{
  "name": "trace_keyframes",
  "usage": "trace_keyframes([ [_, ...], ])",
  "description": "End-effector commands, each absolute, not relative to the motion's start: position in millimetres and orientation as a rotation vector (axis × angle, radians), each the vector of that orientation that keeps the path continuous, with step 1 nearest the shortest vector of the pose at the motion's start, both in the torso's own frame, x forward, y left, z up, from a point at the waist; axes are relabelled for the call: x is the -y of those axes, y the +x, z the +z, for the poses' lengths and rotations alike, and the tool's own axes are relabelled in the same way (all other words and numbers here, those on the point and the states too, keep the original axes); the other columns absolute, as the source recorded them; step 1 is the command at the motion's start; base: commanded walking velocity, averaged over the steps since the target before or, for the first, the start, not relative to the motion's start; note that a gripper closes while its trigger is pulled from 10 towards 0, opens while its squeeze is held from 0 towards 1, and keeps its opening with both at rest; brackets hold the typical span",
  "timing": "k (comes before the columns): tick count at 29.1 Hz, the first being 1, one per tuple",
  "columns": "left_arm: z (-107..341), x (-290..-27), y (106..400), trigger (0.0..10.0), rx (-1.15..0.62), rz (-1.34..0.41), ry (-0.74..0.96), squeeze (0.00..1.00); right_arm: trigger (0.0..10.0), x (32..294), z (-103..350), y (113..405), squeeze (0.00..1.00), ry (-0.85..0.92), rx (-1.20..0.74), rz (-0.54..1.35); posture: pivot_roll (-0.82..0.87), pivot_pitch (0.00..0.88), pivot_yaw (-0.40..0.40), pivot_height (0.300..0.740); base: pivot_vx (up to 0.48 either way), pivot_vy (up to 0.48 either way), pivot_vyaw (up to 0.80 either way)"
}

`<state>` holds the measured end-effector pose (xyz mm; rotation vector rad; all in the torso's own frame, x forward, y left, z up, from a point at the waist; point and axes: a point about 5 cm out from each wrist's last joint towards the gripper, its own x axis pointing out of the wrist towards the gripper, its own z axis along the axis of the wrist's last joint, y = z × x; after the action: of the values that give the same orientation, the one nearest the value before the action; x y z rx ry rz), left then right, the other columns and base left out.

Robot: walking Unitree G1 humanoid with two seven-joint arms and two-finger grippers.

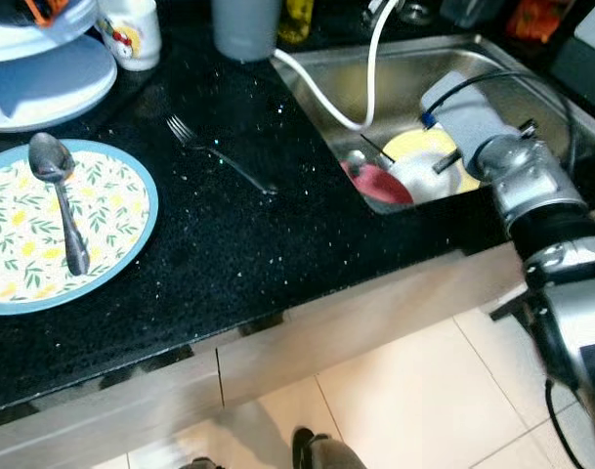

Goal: Kitchen organization

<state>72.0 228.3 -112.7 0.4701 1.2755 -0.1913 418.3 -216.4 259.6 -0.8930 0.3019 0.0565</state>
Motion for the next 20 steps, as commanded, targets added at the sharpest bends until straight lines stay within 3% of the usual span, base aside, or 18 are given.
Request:
trace_keyframes([
  [1, -114.3, -229.5, 60.0, 10.0, -1.306, -0.203, 0.464, 0.00, 0.0, 212.2, 250.8, 418.7, 0.00, -0.920, -0.334, 0.092, 0.06, 0.270, -0.090, 0.740, 0.000, 0.000, 0.00],
  [3, -114.1, -231.5, 58.0, 10.0, -1.306, -0.194, 0.462, 0.00, 3.7, 199.7, 254.5, 421.8, 0.00, -0.922, -0.299, 0.112, 0.08, 0.280, -0.095, 0.740, 0.000, 0.000, 0.00],
  [4, -114.1, -231.5, 58.0, 10.0, -1.306, -0.194, 0.462, 0.00, 3.7, 199.7, 254.5, 421.8, 0.00, -0.922, -0.299, 0.112, 0.08, 0.280, -0.095, 0.740, 0.000, 0.000, 0.00],
  [5, -114.0, -232.1, 57.6, 10.0, -1.305, -0.187, 0.459, 0.00, 4.5, 196.0, 258.5, 423.0, 0.00, -0.909, -0.277, 0.112, 0.08, 0.279, -0.098, 0.740, 0.000, 0.000, 0.00],
  [6, -113.9, -232.4, 57.6, 10.0, -1.303, -0.180, 0.455, 0.00, 9.3, 193.2, 263.6, 424.1, 0.00, -0.885, -0.249, 0.109, 0.09, 0.278, -0.100, 0.740, 0.000, 0.000, 0.00],
  [7, -113.8, -232.1, 58.2, 10.0, -1.300, -0.177, 0.452, 0.00, 10.0, 191.0, 270.2, 424.9, 0.00, -0.824, -0.213, 0.108, 0.09, 0.276, -0.100, 0.740, 0.000, 0.000, 0.00],
  [9, -113.8, -231.6, 59.2, 10.0, -1.297, -0.176, 0.450, 0.00, 10.0, 190.0, 274.3, 425.5, 0.00, -0.782, -0.190, 0.108, 0.09, 0.272, -0.100, 0.740, 0.000, 0.000, 0.00],
  [15, -112.8, -228.2, 71.3, 10.0, -1.275, -0.178, 0.448, 0.00, 10.0, 184.8, 299.8, 422.8, 0.00, -0.323, -0.008, 0.287, 0.08, 0.224, -0.086, 0.740, 0.000, 0.000, 0.00],
  [16, -112.2, -228.1, 74.9, 10.0, -1.268, -0.177, 0.450, 0.00, 10.0, 187.4, 304.7, 421.3, 0.06, -0.255, 0.029, 0.311, 0.08, 0.215, -0.083, 0.740, 0.000, 0.000, 0.00],
  [17, -111.5, -228.1, 78.9, 10.0, -1.261, -0.176, 0.452, 0.00, 10.0, 189.4, 308.5, 419.9, 0.42, -0.188, 0.060, 0.332, 0.07, 0.201, -0.080, 0.740, 0.000, 0.000, 0.00],
  [18, -111.5, -228.1, 78.9, 10.0, -1.261, -0.176, 0.452, 0.00, 10.0, 189.4, 308.5, 419.9, 0.42, -0.188, 0.060, 0.332, 0.07, 0.201, -0.080, 0.740, 0.000, 0.000, 0.00],
  [19, -110.7, -228.1, 83.4, 10.0, -1.254, -0.175, 0.454, 0.00, 10.0, 190.0, 313.3, 417.6, 1.00, -0.093, 0.103, 0.383, 0.07, 0.189, -0.077, 0.740, 0.000, 0.000, 0.00],
  [20, -110.0, -228.3, 86.9, 10.0, -1.248, -0.174, 0.456, 0.00, 10.0, 190.3, 316.5, 415.9, 1.00, -0.030, 0.133, 0.419, 0.07, 0.184, -0.076, 0.740, 0.000, 0.000, 0.00],
])
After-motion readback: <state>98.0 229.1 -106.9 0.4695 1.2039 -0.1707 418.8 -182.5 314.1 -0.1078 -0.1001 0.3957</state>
